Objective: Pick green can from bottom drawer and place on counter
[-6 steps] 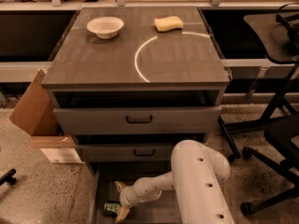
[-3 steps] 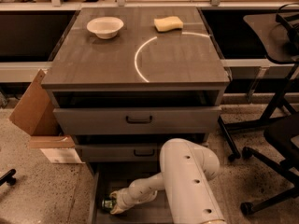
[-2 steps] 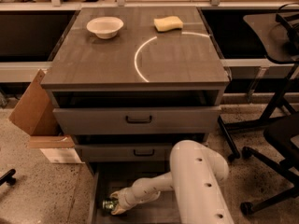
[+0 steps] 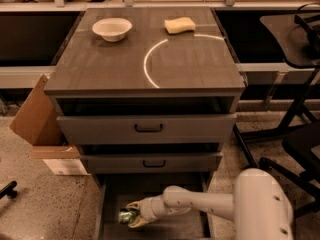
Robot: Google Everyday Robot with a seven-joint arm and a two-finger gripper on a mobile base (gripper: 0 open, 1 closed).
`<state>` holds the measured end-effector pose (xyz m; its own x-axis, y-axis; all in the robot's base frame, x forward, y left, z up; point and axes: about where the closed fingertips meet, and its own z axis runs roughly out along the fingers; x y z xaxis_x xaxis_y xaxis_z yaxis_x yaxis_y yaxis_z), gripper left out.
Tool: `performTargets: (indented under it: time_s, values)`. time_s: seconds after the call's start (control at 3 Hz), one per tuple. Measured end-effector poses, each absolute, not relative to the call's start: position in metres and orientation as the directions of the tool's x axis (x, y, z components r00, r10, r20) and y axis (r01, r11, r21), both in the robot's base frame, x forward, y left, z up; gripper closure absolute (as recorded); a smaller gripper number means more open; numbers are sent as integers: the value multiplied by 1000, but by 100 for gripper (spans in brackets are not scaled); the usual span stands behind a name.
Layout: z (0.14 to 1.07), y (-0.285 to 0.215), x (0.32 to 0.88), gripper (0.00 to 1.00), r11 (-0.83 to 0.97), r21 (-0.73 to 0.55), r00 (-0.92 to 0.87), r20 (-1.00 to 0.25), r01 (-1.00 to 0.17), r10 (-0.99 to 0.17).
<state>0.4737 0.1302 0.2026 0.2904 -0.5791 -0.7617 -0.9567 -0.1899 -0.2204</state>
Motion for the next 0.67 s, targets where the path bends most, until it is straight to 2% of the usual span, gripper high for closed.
performTargets:
  time_s: [0.33,0.67]
  values:
    - [254,87,471,100,-174,-263,316,-798,-949,-513]
    - [254,88,471,100,-175,-263,316,-798,-949,-513]
